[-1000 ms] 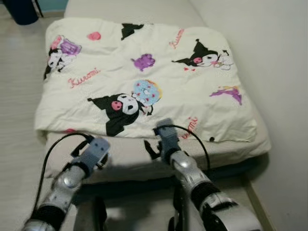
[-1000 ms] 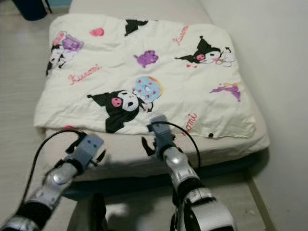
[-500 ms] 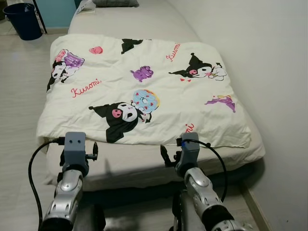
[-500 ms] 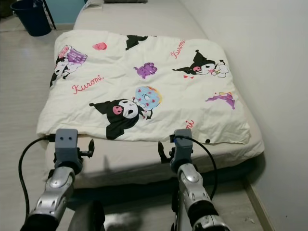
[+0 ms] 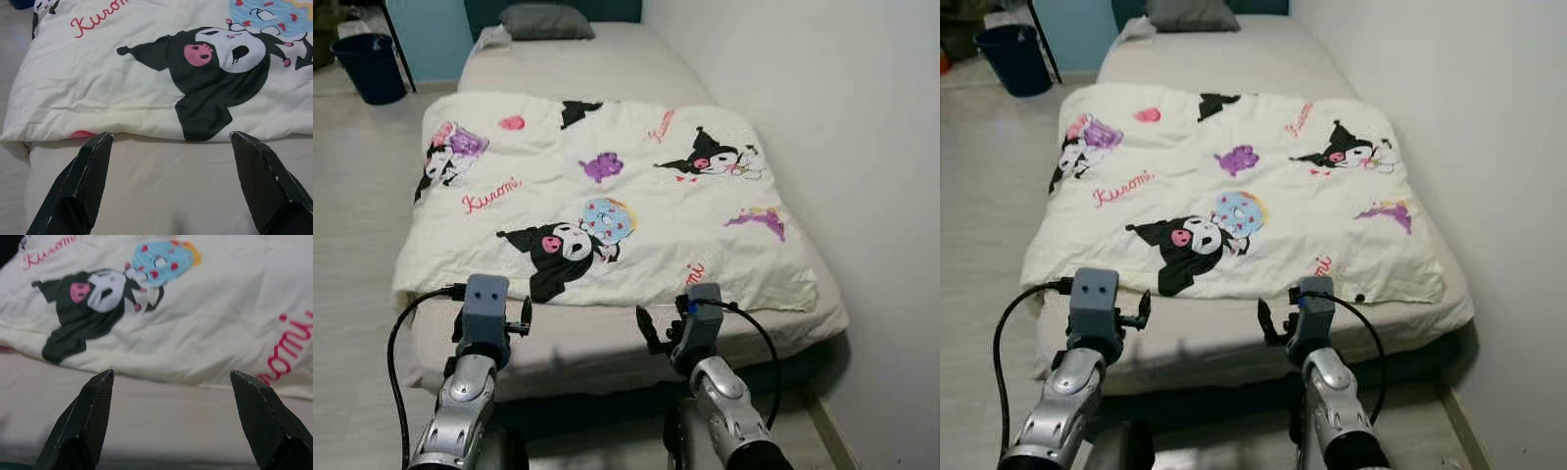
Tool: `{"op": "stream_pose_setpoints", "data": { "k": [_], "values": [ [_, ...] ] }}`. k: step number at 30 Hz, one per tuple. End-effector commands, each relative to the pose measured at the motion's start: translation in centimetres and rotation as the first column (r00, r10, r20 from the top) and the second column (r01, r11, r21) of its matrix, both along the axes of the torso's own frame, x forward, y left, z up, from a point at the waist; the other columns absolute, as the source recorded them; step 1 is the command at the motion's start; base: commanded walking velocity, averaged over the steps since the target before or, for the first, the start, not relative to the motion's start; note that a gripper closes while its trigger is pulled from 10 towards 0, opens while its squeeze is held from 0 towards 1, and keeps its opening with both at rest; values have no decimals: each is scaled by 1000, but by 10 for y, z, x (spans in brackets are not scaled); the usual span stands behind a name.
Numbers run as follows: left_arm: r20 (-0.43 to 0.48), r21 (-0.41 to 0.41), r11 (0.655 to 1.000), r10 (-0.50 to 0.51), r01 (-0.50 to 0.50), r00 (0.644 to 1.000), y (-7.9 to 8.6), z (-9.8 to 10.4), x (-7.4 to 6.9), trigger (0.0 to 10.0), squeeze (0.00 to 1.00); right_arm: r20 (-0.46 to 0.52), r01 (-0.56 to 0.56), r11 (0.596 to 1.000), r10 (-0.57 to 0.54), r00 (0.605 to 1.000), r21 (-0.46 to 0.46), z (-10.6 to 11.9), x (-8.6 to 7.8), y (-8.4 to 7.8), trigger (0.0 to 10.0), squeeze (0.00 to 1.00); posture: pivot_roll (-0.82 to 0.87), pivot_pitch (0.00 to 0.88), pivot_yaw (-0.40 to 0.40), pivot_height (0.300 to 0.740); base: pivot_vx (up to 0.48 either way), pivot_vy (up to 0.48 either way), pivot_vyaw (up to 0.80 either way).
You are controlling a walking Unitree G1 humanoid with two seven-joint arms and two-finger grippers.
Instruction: Clean up the room
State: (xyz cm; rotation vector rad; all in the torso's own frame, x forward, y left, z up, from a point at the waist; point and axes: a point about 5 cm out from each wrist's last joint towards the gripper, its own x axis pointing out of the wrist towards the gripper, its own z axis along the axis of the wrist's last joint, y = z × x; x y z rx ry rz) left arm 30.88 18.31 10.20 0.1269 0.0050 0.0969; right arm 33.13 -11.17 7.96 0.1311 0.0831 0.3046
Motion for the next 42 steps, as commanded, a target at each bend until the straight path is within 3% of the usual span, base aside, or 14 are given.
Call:
{"op": "stream_pose_setpoints", "data": {
  "k": [1,21,31,36,42],
  "values": [
    [-25,2,1000,-1,1,1000,-1,-4,-4,10000,0,-27,-13,1000,14,1000,7,-5,-5,2,10000,0,-34,187,-41,622,0,0,0],
    [-59,21,1000,-12,13,998,-7,-11,-13,10000,0,-31,-26,1000,26,999,16,-4,-8,1,10000,0,-30,173,-24,702,0,0,0],
    [-59,22,1000,-11,12,998,-7,-11,-13,10000,0,-32,-26,1000,26,999,16,-4,-8,1,10000,0,-30,173,-24,707,0,0,0],
    [-36,8,995,103,-103,994,1,-10,-17,10000,0,-40,-38,999,39,998,36,-6,-9,4,10000,0,-19,159,-23,727,0,0,0],
    [-27,-11,991,133,-133,991,7,-8,-16,10000,0,-45,-40,998,42,998,39,-8,-10,4,10000,0,-17,156,-25,740,0,0,0]
  ]
}}
